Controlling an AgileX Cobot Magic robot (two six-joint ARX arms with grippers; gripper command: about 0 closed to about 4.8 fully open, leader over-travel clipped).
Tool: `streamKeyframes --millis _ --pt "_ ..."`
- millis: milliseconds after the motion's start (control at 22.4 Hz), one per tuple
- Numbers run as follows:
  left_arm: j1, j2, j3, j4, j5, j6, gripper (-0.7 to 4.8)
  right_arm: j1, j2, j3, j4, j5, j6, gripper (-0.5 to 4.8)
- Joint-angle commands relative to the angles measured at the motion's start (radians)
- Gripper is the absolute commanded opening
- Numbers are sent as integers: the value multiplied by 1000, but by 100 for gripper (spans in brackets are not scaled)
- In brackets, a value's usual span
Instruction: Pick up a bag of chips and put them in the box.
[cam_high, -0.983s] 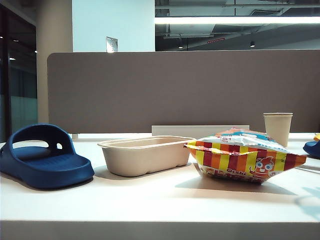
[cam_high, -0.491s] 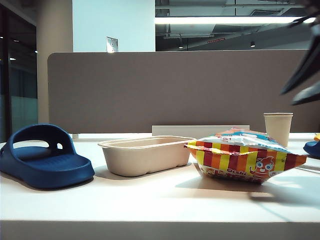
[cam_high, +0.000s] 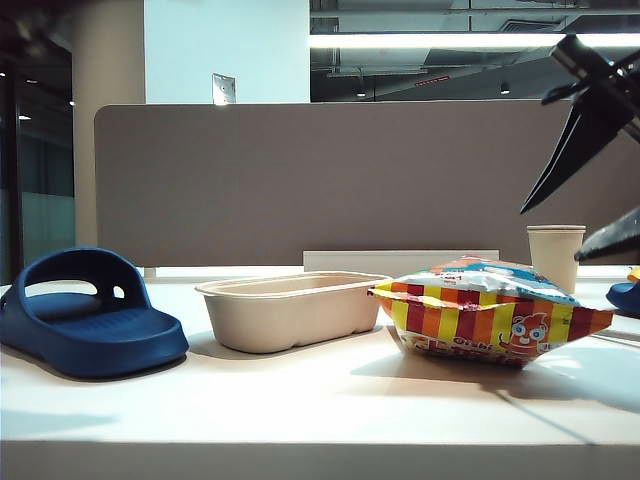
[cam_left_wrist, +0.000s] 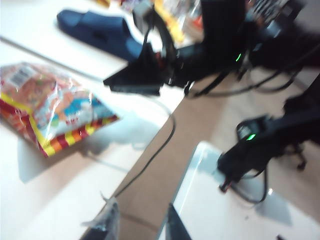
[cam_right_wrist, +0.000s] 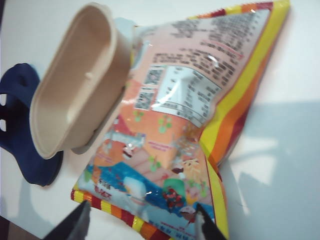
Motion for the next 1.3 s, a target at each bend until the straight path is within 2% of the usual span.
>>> streamKeyframes --millis 45,134,357,402,670,938,1295 --pt "-89 89 3 70 -108 47 122 1 31 2 14 -3 35 377" --pt "-117 137 3 138 -114 48 123 1 59 2 15 -6 37 444" --pt "-118 149 3 196 -116 48 122 1 102 1 34 -27 40 447" --pt "-117 149 3 199 -116 48 122 1 117 1 48 -41 43 477" --pt "-118 149 3 198 -116 41 122 3 210 2 146 -97 63 479" --pt "-118 149 3 198 -116 41 122 3 224 3 212 -100 68 479" --pt "-118 149 3 199 -116 41 122 3 253 2 167 -93 31 479"
